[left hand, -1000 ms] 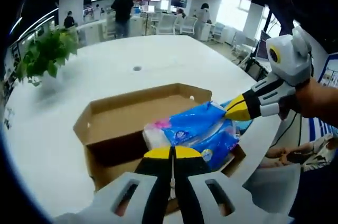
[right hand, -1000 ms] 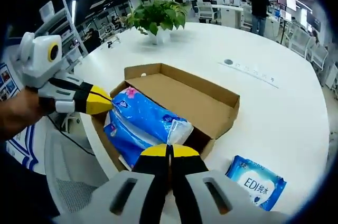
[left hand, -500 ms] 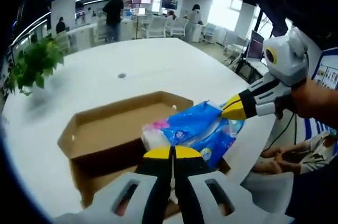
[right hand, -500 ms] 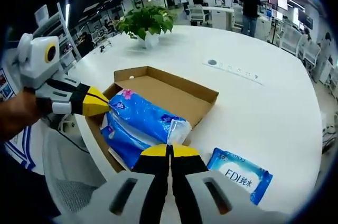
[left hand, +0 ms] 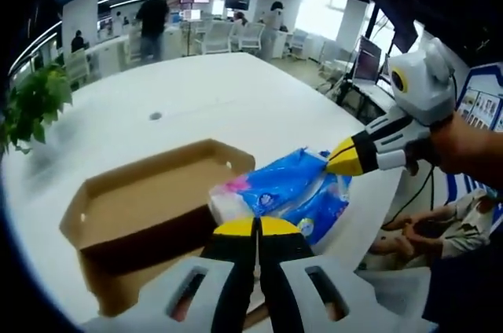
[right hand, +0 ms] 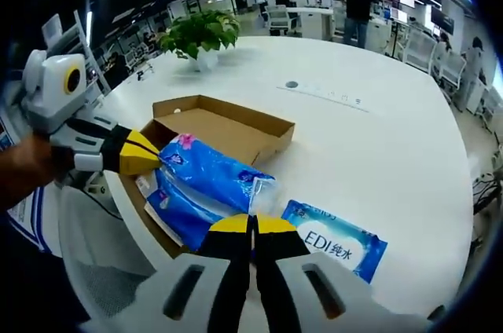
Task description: Operate the shoe box by opening the lid, removing the specified soft item, and placing it in the target area until the item is outside and the box remains undamaged.
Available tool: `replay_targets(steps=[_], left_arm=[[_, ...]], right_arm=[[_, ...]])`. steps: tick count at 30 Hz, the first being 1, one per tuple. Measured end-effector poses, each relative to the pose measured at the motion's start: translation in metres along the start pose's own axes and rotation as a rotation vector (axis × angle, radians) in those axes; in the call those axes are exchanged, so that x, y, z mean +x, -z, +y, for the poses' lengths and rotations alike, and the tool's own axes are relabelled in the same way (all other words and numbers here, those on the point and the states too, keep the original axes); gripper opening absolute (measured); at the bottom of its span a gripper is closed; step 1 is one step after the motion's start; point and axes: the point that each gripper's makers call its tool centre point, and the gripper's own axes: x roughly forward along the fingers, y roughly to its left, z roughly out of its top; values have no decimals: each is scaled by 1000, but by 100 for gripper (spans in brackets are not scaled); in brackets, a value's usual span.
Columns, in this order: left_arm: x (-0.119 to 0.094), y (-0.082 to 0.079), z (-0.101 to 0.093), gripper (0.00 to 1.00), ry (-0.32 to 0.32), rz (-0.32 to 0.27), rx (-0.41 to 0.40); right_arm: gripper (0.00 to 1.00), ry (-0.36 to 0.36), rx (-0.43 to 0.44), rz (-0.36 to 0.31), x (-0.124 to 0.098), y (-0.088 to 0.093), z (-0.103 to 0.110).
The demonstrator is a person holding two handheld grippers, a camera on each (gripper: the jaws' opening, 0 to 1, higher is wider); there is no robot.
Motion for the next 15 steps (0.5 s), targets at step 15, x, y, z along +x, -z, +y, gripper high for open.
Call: replay_targets(steps=[15], left_arm=[[31,-11,-32,0,52,28,41]], right_arm=[[0,38,52,-2,-15,19,-40]])
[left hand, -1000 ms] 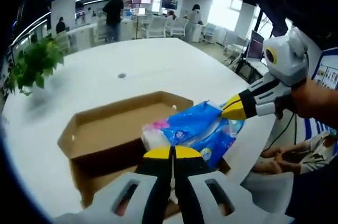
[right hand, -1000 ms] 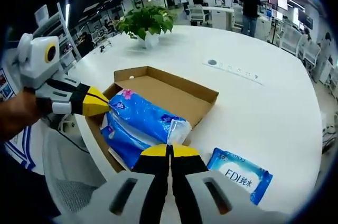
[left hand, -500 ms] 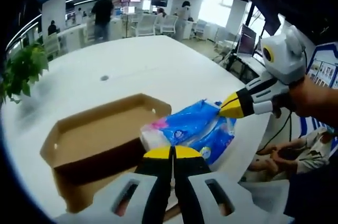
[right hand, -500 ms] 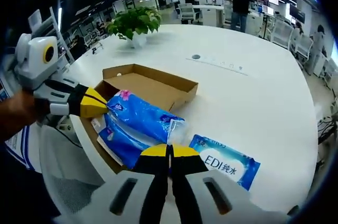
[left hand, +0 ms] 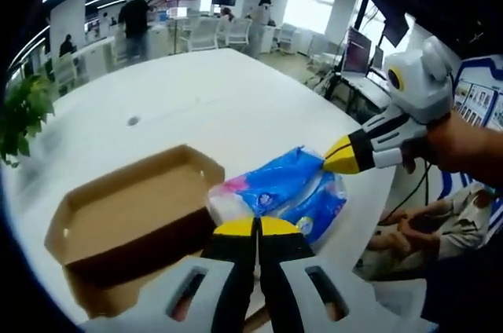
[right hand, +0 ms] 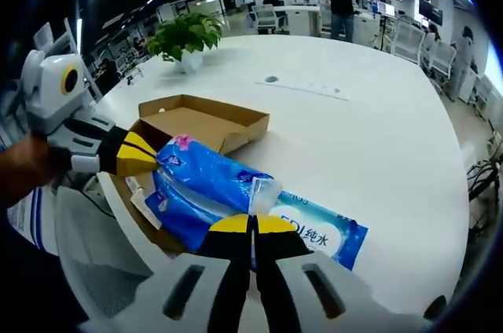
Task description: Operate the shoe box by opening the lid, removing the specified soft item, and placing it in the target area until the item is outside and the box remains undamaged.
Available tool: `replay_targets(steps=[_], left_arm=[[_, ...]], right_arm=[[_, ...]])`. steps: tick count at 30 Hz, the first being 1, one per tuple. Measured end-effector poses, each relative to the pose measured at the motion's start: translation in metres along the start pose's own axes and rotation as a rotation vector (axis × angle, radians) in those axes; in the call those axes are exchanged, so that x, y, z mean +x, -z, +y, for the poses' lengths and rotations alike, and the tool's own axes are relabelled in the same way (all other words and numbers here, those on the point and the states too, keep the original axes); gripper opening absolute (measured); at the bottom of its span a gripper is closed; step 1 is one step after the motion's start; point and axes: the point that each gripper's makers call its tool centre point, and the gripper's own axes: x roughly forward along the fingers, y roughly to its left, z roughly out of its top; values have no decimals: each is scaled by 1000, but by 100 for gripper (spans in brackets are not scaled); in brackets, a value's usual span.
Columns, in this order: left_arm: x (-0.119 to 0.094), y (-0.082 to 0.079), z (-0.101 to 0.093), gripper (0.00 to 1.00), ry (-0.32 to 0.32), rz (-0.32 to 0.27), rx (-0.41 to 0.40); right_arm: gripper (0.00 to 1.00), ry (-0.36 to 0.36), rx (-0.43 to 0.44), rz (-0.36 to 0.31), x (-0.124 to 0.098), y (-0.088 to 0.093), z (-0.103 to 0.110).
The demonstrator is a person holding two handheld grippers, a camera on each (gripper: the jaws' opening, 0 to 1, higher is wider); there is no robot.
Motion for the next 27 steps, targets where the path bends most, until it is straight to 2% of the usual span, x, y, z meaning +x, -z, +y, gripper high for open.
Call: replay_targets(steps=[27], left_arm=[[61,-15,-59,0,89,51,69]], right_arm=[[0,65,75,15,-29,37,-72]])
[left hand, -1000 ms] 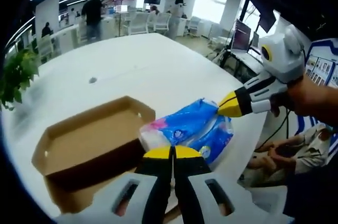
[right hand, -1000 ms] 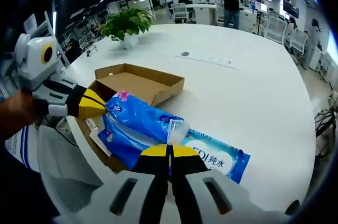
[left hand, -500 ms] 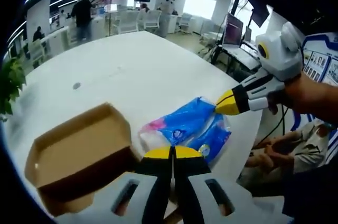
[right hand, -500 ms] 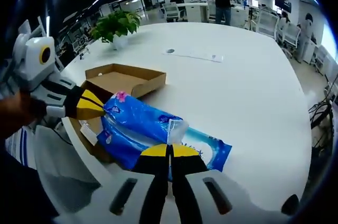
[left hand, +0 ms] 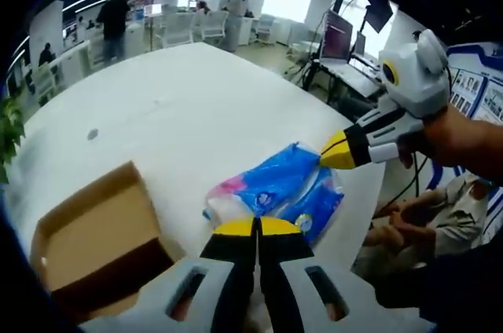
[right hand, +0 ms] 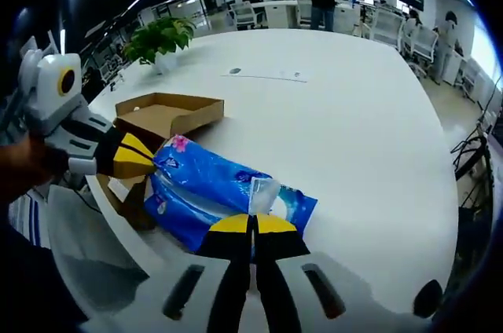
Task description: Operate the shoe box by opening the lid, removing the specified soft item, and placing it in the target area until the item is outside and the box remains undamaged.
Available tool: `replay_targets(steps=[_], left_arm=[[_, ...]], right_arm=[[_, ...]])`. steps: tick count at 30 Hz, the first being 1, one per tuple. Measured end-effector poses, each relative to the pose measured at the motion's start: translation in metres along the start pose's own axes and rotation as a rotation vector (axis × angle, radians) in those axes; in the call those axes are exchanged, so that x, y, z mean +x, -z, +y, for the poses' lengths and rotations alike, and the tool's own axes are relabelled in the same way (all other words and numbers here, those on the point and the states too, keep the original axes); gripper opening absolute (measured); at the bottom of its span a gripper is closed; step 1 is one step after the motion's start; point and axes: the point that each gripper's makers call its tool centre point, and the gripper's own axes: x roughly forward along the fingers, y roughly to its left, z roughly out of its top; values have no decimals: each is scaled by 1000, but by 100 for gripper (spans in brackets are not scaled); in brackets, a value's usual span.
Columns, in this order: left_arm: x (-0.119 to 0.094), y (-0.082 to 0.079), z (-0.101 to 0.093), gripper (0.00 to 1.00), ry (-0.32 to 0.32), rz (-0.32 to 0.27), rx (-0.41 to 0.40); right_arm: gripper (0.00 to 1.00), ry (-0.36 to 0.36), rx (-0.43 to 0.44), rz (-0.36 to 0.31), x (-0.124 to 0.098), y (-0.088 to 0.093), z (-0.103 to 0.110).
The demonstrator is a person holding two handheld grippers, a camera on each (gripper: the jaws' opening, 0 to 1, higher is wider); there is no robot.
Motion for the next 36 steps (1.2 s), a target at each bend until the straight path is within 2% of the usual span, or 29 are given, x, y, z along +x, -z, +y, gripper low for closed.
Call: replay_targets(steps=[36], left_arm=[[75,-25,-61,0,97,60,74]], right_arm=[[0,69,85,11,-23,36,-91]])
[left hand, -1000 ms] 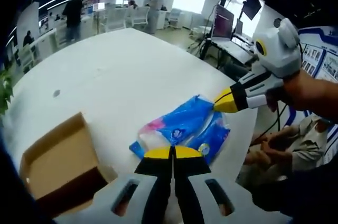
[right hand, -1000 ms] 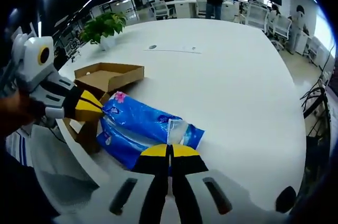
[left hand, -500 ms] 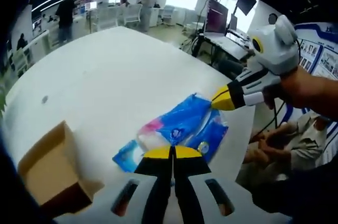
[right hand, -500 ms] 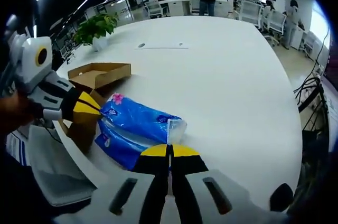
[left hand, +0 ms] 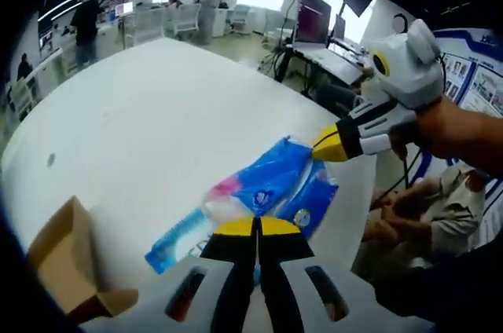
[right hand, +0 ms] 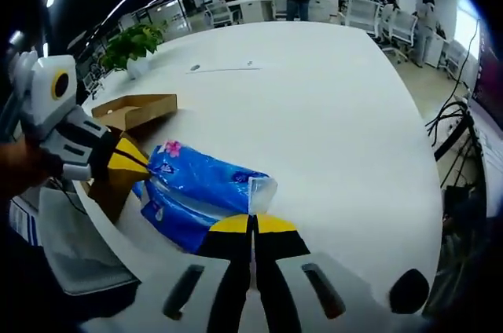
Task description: Operate the shoe box by opening the lid, removing the specified soft item, and placing it in the target area until the item is outside and the box remains undamaged.
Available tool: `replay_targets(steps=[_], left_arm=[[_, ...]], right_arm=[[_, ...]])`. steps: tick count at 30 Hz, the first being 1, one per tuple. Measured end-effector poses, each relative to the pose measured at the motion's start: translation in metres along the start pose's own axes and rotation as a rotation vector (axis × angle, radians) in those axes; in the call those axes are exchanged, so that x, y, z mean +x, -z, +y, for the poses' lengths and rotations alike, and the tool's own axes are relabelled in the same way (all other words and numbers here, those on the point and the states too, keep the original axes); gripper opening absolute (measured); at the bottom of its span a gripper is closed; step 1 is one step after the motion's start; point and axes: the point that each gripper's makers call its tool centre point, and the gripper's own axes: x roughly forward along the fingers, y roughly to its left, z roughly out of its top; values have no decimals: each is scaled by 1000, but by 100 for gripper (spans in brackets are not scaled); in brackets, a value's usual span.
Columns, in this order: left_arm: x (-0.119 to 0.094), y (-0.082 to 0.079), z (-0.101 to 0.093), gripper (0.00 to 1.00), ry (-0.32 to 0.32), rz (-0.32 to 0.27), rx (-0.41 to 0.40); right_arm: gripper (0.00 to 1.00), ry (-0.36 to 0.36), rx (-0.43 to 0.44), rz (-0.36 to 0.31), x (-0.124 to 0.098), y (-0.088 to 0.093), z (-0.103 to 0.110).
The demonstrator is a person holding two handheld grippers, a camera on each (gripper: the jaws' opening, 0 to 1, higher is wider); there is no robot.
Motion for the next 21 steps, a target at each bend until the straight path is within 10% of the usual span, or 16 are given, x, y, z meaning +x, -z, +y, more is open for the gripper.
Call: replay_targets(steps=[21], left_arm=[[37,-17,-26,0,45,18,35]], right_arm=[[0,37,33,-3,-9,9,-47]])
